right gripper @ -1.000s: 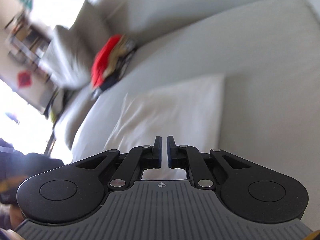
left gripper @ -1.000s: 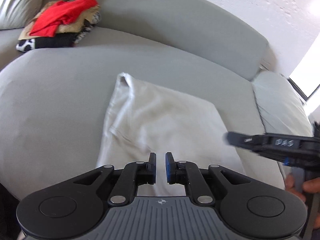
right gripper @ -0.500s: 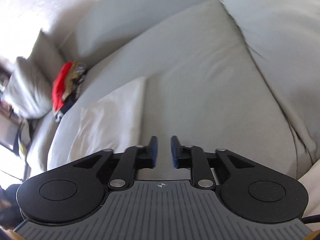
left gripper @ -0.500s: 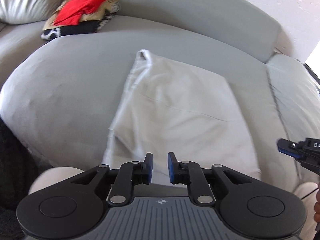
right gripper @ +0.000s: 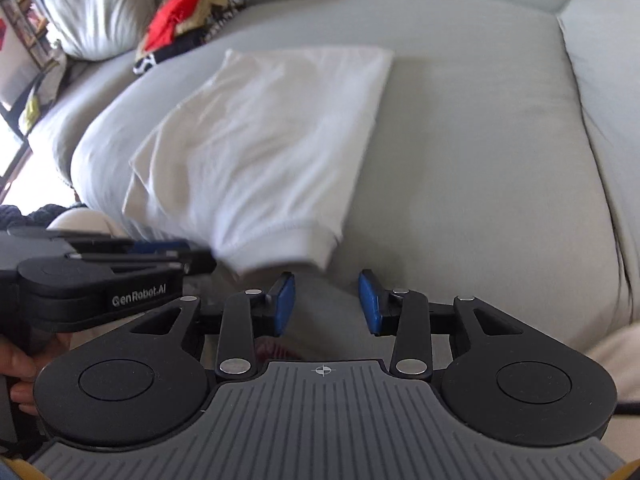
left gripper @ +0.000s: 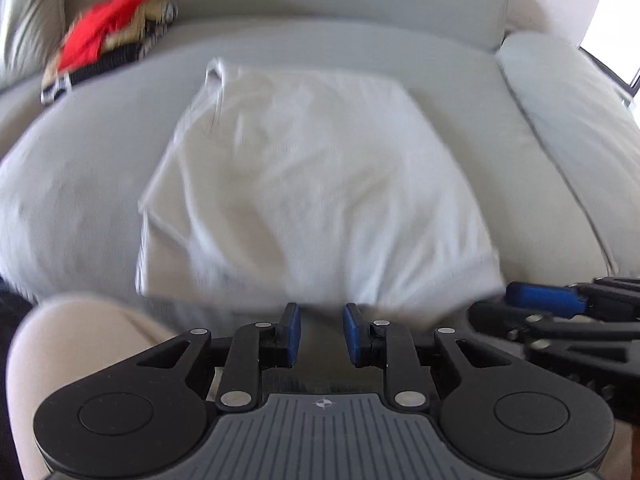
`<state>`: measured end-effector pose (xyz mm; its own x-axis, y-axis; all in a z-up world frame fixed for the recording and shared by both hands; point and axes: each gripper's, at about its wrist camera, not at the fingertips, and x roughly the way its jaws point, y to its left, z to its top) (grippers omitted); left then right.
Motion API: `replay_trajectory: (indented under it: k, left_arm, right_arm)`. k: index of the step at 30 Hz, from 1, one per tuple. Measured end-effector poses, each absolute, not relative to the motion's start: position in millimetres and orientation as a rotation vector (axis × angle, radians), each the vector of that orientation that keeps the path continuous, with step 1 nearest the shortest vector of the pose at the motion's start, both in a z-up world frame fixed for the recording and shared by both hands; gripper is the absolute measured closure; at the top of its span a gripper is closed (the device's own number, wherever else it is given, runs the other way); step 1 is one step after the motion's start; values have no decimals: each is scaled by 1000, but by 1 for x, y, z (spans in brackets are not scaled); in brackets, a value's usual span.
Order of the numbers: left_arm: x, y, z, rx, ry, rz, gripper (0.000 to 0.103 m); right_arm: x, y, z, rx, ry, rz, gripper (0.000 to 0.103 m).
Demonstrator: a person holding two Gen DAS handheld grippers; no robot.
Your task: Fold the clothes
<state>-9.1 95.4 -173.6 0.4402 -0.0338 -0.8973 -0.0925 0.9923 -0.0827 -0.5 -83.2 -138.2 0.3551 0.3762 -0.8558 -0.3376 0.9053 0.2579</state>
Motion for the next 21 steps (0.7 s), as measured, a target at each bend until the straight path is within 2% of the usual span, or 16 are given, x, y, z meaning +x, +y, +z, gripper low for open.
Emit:
replay_trajectory:
  k: [2, 5, 7, 9, 11, 12, 13, 15, 19, 21]
  left_arm:
    - [-17, 91, -186, -138, 1198, 7, 80]
    - [-28, 82, -187, -115, 1214, -23, 79]
    - [-30, 76, -173, -89, 1161, -37, 72]
    - [-31, 71, -155, -51, 1083, -40, 62]
    - [-32, 69, -139, -41, 1020, -39, 57]
    - [-32, 69, -135, -45, 999, -40, 51]
    - [-33, 69, -131, -50, 982, -40, 49]
    - [-33, 69, -129, -47, 960, -32, 37]
    - [-38, 71, -134, -43, 962, -33, 35]
    - [-34, 75, -135, -67, 969, -35, 30]
  right_arm:
    - [-7, -98, -138, 112, 1159, 441, 61]
    - [-14, -118, -127, 229, 1095, 434, 58]
    - [-15, -130, -117, 298, 1035, 411, 40]
    - [-11, -132, -110, 366, 978, 385, 33]
    - [-9, -135, -106, 417, 944, 370, 27]
    - [-10, -136, -105, 430, 938, 370, 25]
    - [-10, -137, -105, 435, 937, 374, 25]
    - [-10, -136, -105, 442, 939, 384, 25]
    - [-12, -135, -107, 438, 951, 402, 25]
    - [-11, -134, -108, 438, 954, 404, 25]
